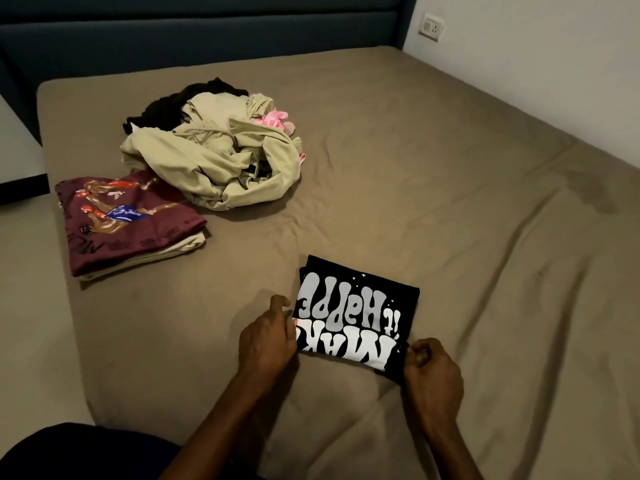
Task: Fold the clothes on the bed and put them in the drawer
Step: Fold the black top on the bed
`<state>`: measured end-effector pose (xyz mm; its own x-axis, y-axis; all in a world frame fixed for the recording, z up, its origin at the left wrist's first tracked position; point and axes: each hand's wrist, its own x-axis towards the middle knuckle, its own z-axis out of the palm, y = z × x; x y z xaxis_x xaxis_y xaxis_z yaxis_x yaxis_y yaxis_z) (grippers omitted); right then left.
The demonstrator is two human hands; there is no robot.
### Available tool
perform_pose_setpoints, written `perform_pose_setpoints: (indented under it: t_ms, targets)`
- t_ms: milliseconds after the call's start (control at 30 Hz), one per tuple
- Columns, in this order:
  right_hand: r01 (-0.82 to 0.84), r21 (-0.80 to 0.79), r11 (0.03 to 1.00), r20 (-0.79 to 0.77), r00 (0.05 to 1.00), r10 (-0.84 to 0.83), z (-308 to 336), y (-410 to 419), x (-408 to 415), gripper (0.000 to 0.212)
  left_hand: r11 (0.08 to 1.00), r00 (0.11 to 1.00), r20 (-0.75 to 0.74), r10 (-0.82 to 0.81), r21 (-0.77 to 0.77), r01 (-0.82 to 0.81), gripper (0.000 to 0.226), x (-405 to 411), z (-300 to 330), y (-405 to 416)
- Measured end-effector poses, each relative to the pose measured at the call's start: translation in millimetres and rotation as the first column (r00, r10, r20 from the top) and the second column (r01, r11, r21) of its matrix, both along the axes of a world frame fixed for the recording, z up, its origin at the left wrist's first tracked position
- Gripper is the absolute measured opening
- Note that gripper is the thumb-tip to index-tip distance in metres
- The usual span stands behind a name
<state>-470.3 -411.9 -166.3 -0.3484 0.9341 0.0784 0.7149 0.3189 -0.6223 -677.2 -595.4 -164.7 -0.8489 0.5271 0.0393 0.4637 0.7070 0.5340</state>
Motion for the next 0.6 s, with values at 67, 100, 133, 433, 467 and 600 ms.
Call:
perform_pose_setpoints:
  t_ms: [67,100,133,433,467,600]
  targets:
    - [-0.093,0.234,0.968,-0.004,0.995,0.096,8,6,-6,0.025,0.999,0.981,-0.191,-0.013,0.041,0.021,0.034,6,6,7]
    - [-0.153,0.308,0.939,-0.028,0.985,0.170,13,9,-13,0.031,0.993,0.960,-0.279,-0.029,0.098,0.059,0.038,8,9,14]
    - [-0.229,0.341,0.912,-0.034,0.966,0.255,14,14,-21,0.035,0.985,0.942,-0.330,-0.062,0.130,0.110,0.042,10,9,23]
    - [-0.642,0.126,0.757,0.343,0.744,0.574,-34,89,-62,0.065,0.932,0.936,-0.120,-0.332,-0.195,0.306,0.104,2,-30,65]
    - [-0.645,0.108,0.757,0.350,0.737,0.578,-32,95,-63,0.064,0.929,0.933,-0.106,-0.344,-0.180,0.323,0.108,0,-30,62]
    - [-0.686,0.098,0.721,0.335,0.705,0.625,-27,105,-62,0.061,0.919,0.910,-0.128,-0.394,-0.081,0.386,0.118,-3,-27,48]
